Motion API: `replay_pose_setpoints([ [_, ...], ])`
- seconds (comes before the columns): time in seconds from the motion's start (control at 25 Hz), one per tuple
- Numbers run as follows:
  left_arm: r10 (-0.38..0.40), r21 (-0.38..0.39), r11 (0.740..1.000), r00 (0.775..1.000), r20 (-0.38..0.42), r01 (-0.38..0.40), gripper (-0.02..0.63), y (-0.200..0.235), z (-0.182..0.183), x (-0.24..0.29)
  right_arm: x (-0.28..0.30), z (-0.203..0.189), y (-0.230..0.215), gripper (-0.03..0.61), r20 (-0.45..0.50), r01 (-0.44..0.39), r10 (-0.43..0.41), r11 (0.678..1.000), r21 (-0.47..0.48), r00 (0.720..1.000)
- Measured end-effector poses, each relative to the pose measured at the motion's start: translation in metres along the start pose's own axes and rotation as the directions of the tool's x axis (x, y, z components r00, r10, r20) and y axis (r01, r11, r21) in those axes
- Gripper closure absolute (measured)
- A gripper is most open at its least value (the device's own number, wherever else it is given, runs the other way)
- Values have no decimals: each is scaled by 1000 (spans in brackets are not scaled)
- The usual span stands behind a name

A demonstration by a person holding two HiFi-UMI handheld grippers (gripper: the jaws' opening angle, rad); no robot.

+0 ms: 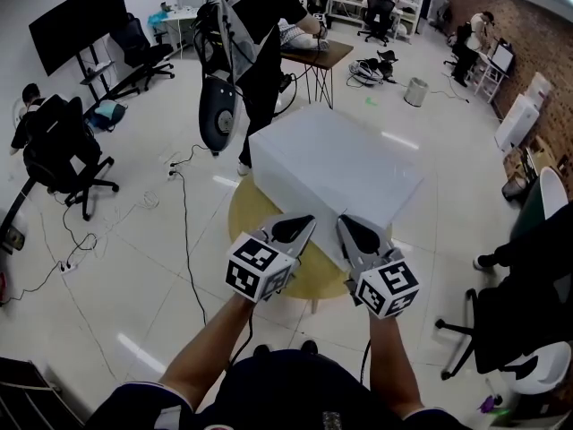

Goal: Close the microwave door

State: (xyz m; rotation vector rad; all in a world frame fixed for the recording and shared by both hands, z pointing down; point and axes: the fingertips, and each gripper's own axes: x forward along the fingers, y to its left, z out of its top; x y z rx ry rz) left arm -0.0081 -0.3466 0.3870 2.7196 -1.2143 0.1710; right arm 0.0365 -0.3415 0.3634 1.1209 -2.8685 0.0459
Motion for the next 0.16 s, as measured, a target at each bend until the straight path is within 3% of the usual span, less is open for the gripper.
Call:
replay_pose_setpoints([
  [0.16, -4, -1, 1000, 1000, -1, 4, 601, -2, -4, 3, -2, -4, -1, 578, -1, 2, -2, 1000, 3, 1000],
])
